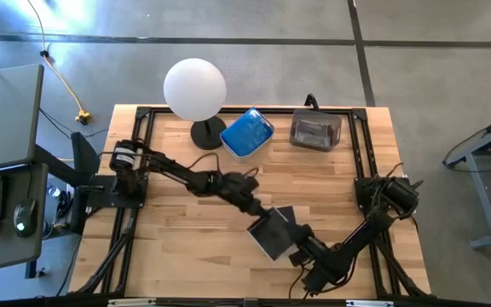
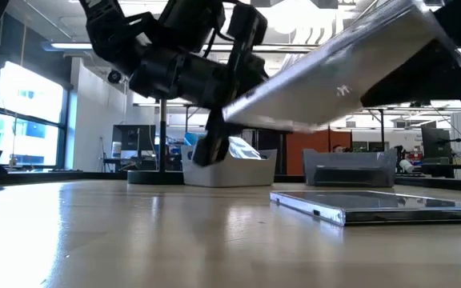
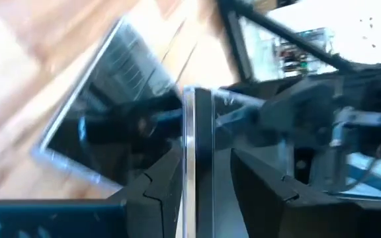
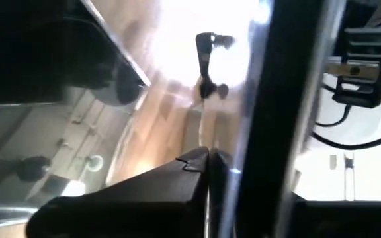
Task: Pick & place jewel cases by type
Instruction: Put the left black CD case into the black bin
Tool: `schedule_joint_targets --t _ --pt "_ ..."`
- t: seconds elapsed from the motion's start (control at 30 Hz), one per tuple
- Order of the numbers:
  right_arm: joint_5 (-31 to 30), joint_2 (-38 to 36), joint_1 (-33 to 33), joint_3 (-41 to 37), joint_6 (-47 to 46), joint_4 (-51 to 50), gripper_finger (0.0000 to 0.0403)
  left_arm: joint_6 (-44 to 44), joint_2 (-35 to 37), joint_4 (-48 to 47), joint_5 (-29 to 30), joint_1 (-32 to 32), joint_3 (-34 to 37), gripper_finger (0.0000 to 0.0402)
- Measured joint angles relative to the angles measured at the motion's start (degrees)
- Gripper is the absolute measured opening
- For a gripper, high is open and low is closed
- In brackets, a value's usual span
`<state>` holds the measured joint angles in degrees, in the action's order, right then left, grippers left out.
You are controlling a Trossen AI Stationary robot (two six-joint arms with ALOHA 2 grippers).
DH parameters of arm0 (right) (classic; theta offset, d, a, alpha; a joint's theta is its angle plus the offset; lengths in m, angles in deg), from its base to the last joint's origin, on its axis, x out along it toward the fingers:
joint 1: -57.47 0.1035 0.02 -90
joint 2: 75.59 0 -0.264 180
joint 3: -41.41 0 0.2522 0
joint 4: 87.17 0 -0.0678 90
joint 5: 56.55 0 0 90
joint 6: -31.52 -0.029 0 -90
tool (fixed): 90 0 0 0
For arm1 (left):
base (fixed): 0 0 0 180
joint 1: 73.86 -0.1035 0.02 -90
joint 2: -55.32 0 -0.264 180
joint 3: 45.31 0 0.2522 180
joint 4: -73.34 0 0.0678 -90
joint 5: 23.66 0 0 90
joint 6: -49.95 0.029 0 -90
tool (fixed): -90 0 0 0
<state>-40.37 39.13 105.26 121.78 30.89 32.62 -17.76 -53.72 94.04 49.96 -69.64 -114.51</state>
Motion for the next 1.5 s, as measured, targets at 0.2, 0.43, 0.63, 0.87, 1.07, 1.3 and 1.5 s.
schedule_joint_targets --t 0.2,0.43,0.63,0.87,1.07,1.3,1.5 --pt "2.6 0.1 0.0 0.0 -2.4 -0.7 0.0021 4.5 4.8 1.0 -4.5 -5.9 -0.5 0.0124" --pt "4.5 0.0 -0.2 0.1 -3.6 -1.8 0.0022 9.5 8.4 1.4 -7.0 -9.6 -2.0 0.0124" --pt "4.7 -1.2 -0.8 0.1 -11.4 -7.2 0.002 12.8 10.5 0.5 -10.5 -9.5 -4.6 0.0124" --pt "9.5 -8.5 -3.8 0.1 -31.4 -26.0 0.0028 17.7 10.6 0.0 -17.5 -9.5 -10.0 0.0124" --pt "17.5 -17.7 -9.6 0.0 -50.1 -43.8 0.0029 27.2 10.6 -0.2 -23.0 -9.5 -14.4 0.0124" --pt "26.0 -33.6 -22.4 -3.3 -44.1 -42.0 0.0026 39.3 10.6 -1.9 -33.6 -9.5 -18.7 0.0124" --pt "26.7 -45.5 -36.3 -5.4 -38.8 -39.6 0.0029 49.6 10.6 -9.0 -34.7 -9.5 -20.7 0.0124"
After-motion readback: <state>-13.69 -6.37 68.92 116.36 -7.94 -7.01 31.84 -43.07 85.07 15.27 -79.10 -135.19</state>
